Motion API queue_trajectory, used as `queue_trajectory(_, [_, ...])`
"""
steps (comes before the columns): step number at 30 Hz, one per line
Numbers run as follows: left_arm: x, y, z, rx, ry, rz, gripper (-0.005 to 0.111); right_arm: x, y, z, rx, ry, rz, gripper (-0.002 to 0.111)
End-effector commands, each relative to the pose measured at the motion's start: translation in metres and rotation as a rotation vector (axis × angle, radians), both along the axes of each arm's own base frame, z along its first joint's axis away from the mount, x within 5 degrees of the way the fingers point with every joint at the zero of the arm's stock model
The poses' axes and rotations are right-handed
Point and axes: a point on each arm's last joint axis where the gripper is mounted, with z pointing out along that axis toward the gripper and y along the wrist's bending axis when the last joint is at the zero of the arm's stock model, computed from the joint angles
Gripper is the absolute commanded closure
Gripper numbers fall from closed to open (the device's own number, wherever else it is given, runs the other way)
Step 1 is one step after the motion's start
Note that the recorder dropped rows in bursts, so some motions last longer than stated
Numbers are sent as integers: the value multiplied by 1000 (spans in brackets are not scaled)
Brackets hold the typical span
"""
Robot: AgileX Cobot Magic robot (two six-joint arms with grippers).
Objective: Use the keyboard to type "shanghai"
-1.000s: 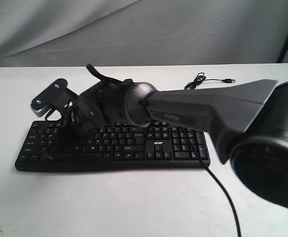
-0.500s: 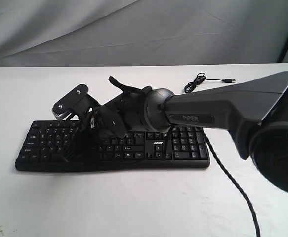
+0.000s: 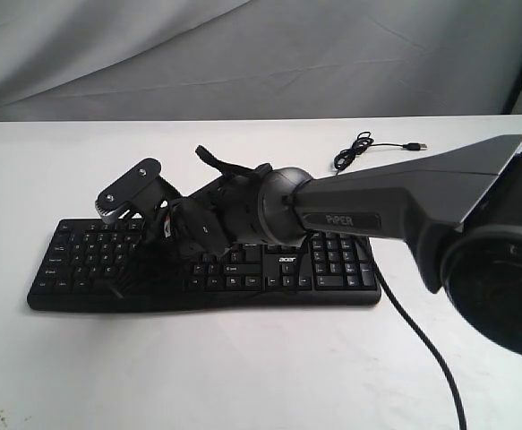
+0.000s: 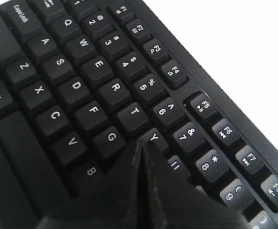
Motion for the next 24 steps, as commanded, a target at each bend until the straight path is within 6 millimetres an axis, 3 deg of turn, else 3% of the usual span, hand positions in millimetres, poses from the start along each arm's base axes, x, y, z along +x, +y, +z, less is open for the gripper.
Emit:
queue_trajectory(1, [0,0,-1,-3,-4,-5,107,0,0,0,7,-5,0,108])
queue_trajectory(24, [0,0,-1,-3,-4,-5,107,-5,3,-5,-5,-1,17,108])
